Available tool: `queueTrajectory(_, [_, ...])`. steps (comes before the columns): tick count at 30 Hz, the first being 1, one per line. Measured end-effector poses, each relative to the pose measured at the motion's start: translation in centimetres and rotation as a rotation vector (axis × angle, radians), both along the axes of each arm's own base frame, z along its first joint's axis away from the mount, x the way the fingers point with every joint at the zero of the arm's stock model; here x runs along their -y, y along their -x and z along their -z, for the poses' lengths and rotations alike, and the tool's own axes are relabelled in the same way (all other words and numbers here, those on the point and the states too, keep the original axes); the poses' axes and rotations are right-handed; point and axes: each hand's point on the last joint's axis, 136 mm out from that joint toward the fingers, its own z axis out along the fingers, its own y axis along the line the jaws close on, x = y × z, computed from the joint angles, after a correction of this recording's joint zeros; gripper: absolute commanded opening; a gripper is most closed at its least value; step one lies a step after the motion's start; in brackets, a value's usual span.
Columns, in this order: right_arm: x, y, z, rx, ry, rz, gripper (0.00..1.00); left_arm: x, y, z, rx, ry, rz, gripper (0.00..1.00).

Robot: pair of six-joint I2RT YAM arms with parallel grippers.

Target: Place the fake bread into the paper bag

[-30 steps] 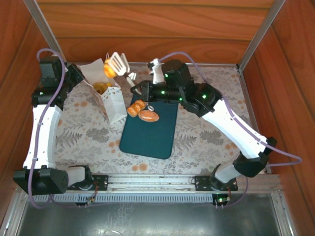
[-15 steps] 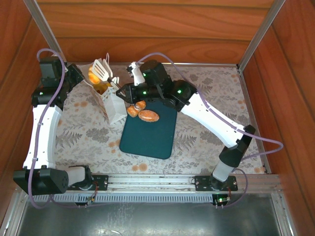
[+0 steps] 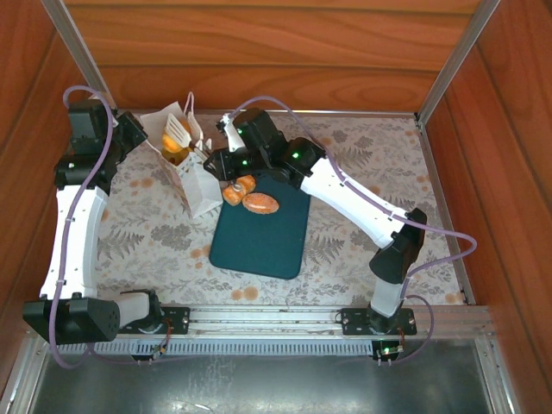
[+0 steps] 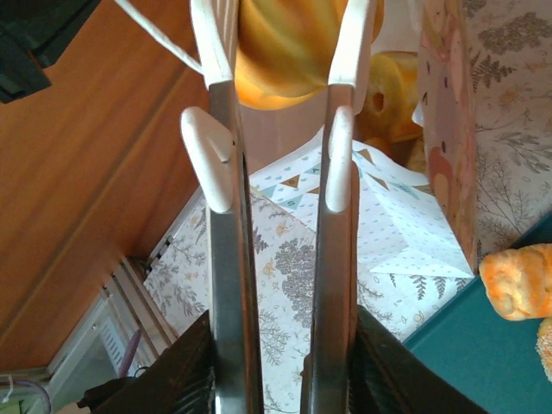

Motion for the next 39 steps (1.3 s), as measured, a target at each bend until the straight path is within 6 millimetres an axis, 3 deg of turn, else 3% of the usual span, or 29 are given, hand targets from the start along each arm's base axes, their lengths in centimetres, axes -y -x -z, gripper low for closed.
queueTrajectory(5, [0.1,-0.2,-0.1,0.007,-0.001,0.000,0.50,0.0,0.0,0.0,0.000,0.000,0.000,0.00])
queueTrajectory(18, [0.0,0.8,-1.1,0.004,-0.040,-0.045,0.48,0.0,0.0,0.0,0.000,0.000,0.000,0.00])
queueTrajectory(22, [1.4,2.1,-2.9,0.024,-0.077,-0.057,0.47,0.0,0.0,0.0,0.000,0.000,0.000,0.00])
queueTrajectory(26, [3.9,3.8,-5.8,0.069,-0.134,-0.054,0.47,0.0,0.0,0.0,0.000,0.000,0.000,0.00])
queueTrajectory(30, [6.5,5.2,-7.1,0.103,-0.170,-0.036,0.47,0.0,0.0,0.0,0.000,0.000,0.000,0.00])
queueTrajectory(34, [8.6,5.8,-5.7,0.101,-0.146,0.005,0.47,0.0,0.0,0.0,0.000,0.000,0.000,0.00])
queueTrajectory(39, [10.3,5.7,-0.9,0.057,-0.042,0.063,0.47,0.0,0.0,0.0,0.000,0.001,0.000,0.00])
